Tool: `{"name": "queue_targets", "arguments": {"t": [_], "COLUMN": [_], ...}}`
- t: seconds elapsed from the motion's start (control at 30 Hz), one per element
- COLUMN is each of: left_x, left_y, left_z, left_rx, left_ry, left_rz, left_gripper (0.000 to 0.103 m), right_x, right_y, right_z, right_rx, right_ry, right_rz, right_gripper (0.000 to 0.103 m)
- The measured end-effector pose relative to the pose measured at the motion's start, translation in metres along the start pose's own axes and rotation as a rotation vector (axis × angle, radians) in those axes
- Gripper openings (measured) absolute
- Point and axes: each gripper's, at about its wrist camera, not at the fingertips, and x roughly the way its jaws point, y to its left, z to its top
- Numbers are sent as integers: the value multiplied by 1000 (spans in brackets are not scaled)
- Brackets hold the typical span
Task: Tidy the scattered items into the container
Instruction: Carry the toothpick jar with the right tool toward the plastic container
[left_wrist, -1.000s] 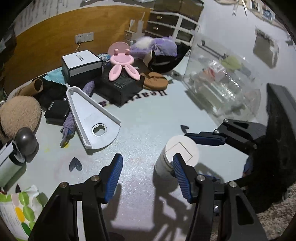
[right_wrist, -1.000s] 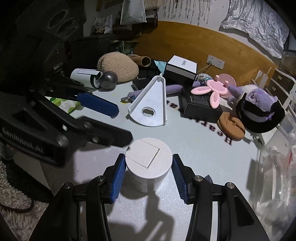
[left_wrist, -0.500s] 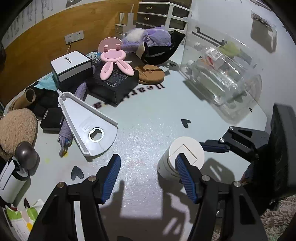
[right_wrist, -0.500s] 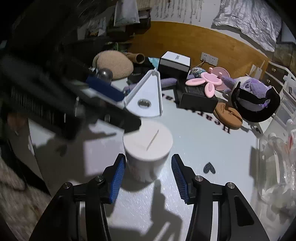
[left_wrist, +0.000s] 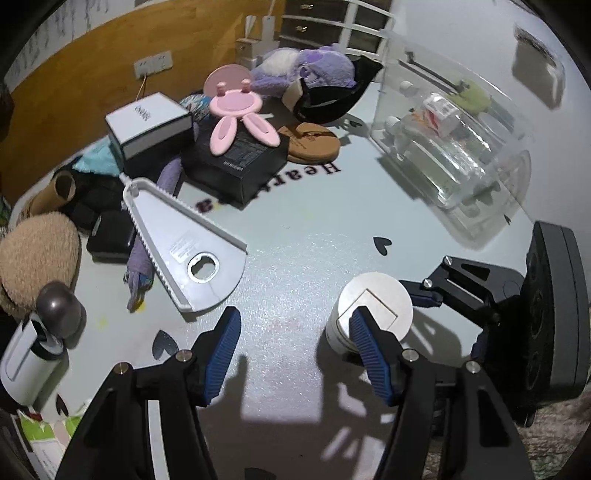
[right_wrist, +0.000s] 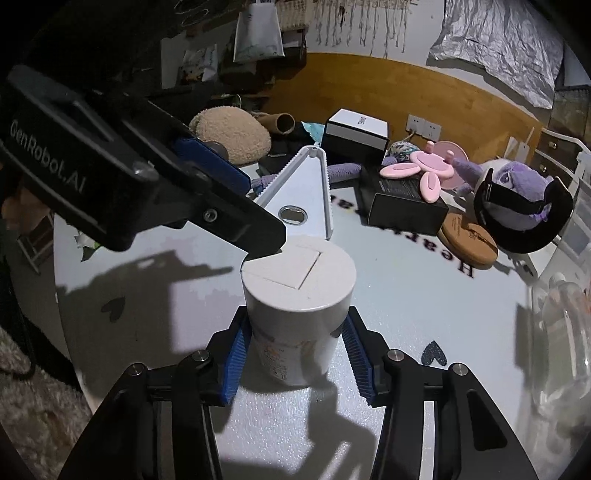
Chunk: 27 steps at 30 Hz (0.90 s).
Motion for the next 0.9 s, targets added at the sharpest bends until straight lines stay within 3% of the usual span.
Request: {"name": "queue_targets", "arguments": {"t": [0.17,0.37,0.53,0.77,0.8,0.87,0.9], "left_x": [-28,-57,-72,-91,-94,-97,-98], "left_y": [3,-19,-72,-143,-151,-169,-177], "left_z": [3,7,26,56,60,67,72], "left_rx": [-23,69,239,475,502,558,570], "left_ry": [-70,-154,-280,-489,-519,-561,-584], "left_rz": [-65,-63,-96,-115,-123,-146,-151], "left_gripper": [61,61,61,61,59,43,43], "right_x": [-16,-52,-96,-170,-180,-200,-209], "right_y": [-21,-90,-132,-158,-162,-171,-178], "right_z": [15,33,46,62,64,66,66], "right_rx": [155,531,736,806,808,811,814], "right_ry": [29,30,3,-35,-40,-52,-57], "right_rz": [84,169,213,185,167,122,99], "right_gripper": [50,50,50,50,50,50,50]}}
